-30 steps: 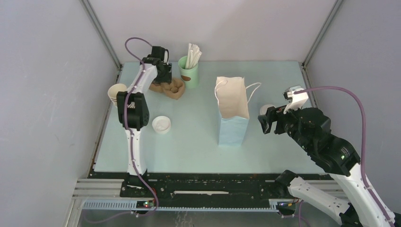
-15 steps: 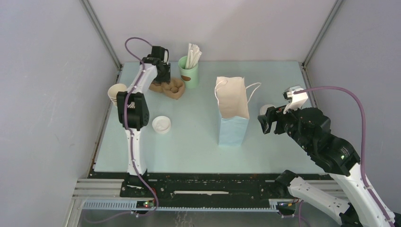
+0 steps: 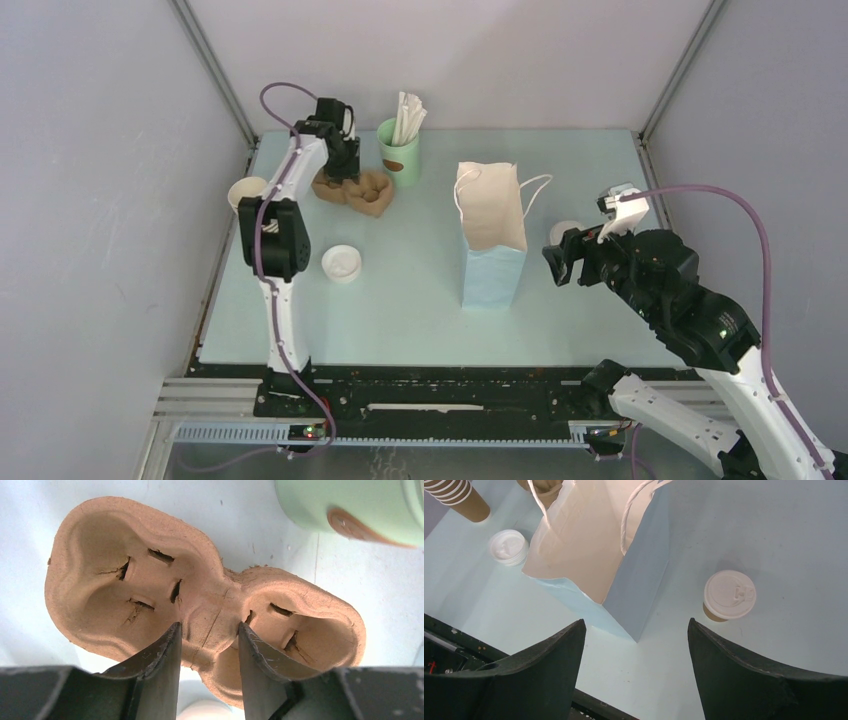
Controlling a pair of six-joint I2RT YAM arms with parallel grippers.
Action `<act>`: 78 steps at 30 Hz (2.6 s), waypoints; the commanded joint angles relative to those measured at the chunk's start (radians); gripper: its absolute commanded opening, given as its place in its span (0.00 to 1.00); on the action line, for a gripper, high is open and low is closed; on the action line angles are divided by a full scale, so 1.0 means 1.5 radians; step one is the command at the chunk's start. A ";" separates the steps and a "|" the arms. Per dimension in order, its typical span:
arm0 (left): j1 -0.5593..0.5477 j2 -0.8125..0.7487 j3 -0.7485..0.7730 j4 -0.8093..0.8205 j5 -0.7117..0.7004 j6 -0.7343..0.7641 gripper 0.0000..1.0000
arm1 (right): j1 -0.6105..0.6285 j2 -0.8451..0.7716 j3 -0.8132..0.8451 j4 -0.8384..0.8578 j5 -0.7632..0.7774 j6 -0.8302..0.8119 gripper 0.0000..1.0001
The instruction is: Pack the takeout coffee
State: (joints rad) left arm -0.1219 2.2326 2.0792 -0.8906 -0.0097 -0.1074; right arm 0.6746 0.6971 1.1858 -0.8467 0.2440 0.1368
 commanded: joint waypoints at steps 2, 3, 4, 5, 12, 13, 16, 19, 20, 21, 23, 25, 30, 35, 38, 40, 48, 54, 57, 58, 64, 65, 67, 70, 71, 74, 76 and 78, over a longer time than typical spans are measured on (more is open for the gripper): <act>-0.007 -0.116 -0.080 0.017 0.040 -0.028 0.00 | -0.002 -0.006 -0.007 0.025 -0.014 0.004 0.84; -0.013 -0.124 -0.098 0.024 0.034 -0.027 0.00 | -0.002 -0.006 -0.010 0.027 -0.016 0.005 0.83; -0.021 -0.128 -0.108 0.027 0.035 -0.023 0.00 | -0.002 -0.004 -0.012 0.031 -0.021 0.005 0.83; -0.025 -0.127 -0.112 0.022 0.047 -0.024 0.00 | -0.002 0.000 -0.012 0.034 -0.028 0.005 0.83; -0.027 -0.177 -0.185 0.024 0.110 -0.050 0.00 | 0.035 0.037 0.014 0.084 -0.088 0.036 0.82; -0.026 -0.183 -0.192 0.025 0.112 -0.050 0.00 | 0.050 0.043 0.014 0.093 -0.088 0.040 0.82; -0.026 -0.196 -0.202 0.027 0.123 -0.054 0.00 | 0.081 0.060 0.014 0.105 -0.080 0.045 0.82; -0.054 -0.212 -0.205 0.023 0.069 -0.041 0.00 | 0.089 0.067 0.018 0.108 -0.077 0.049 0.82; -0.061 -0.219 -0.203 0.020 0.061 -0.034 0.00 | 0.089 0.067 0.022 0.107 -0.077 0.050 0.82; -0.062 -0.225 -0.212 0.033 0.068 -0.038 0.00 | 0.090 0.065 0.024 0.106 -0.075 0.051 0.82; -0.056 -0.222 -0.210 0.032 0.080 -0.053 0.00 | 0.090 0.065 0.026 0.106 -0.070 0.053 0.83; -0.060 -0.210 -0.185 -0.009 0.070 -0.048 0.00 | 0.091 0.065 0.028 0.102 -0.070 0.057 0.83; -0.060 -0.254 -0.241 0.025 0.042 -0.060 0.00 | 0.095 0.068 0.028 0.096 -0.062 0.058 0.83; -0.067 -0.274 -0.262 0.027 -0.033 -0.041 0.00 | 0.097 0.078 0.028 0.097 -0.063 0.054 0.83; -0.072 -0.285 -0.254 0.015 -0.006 -0.054 0.00 | 0.099 0.083 0.028 0.102 -0.069 0.052 0.82; -0.065 -0.300 -0.300 0.091 0.000 -0.066 0.00 | 0.099 0.080 0.028 0.100 -0.065 0.055 0.82; -0.038 -0.278 -0.214 -0.017 0.074 -0.075 0.00 | 0.105 0.074 0.030 0.094 -0.058 0.060 0.82; -0.042 -0.324 -0.302 0.053 0.022 -0.066 0.00 | 0.119 0.095 0.053 0.104 -0.071 0.049 0.83; -0.020 -0.273 -0.259 -0.028 0.051 -0.071 0.00 | 0.127 0.110 0.063 0.122 -0.075 0.040 0.84; -0.028 -0.279 -0.275 -0.013 0.043 -0.067 0.00 | 0.133 0.121 0.075 0.122 -0.075 0.037 0.84; -0.009 -0.270 -0.305 0.027 0.113 -0.071 0.00 | 0.288 0.228 0.179 0.162 0.006 -0.081 0.88; -0.006 -0.267 -0.303 0.026 0.116 -0.070 0.00 | 0.324 0.251 0.192 0.178 0.013 -0.122 0.89; -0.004 -0.266 -0.306 0.032 0.119 -0.070 0.00 | 0.358 0.297 0.202 0.219 -0.008 -0.203 0.89; -0.003 -0.260 -0.306 0.040 0.125 -0.073 0.00 | 0.371 0.362 0.185 0.282 -0.127 -0.332 0.86; -0.003 -0.257 -0.305 0.042 0.125 -0.074 0.00 | 0.372 0.379 0.166 0.311 -0.170 -0.370 0.85; -0.003 -0.251 -0.307 0.044 0.116 -0.071 0.00 | 0.363 0.435 0.133 0.405 -0.205 -0.433 0.84; -0.003 -0.250 -0.311 0.046 0.110 -0.068 0.00 | 0.342 0.486 0.133 0.434 -0.218 -0.473 0.77; -0.003 -0.249 -0.313 0.048 0.111 -0.067 0.00 | 0.340 0.527 0.133 0.466 -0.195 -0.537 0.74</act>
State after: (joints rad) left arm -0.1276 1.8683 1.6028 -0.8616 0.1375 -0.2096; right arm 1.2072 1.4021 1.3869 -0.3229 -0.0143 -0.4370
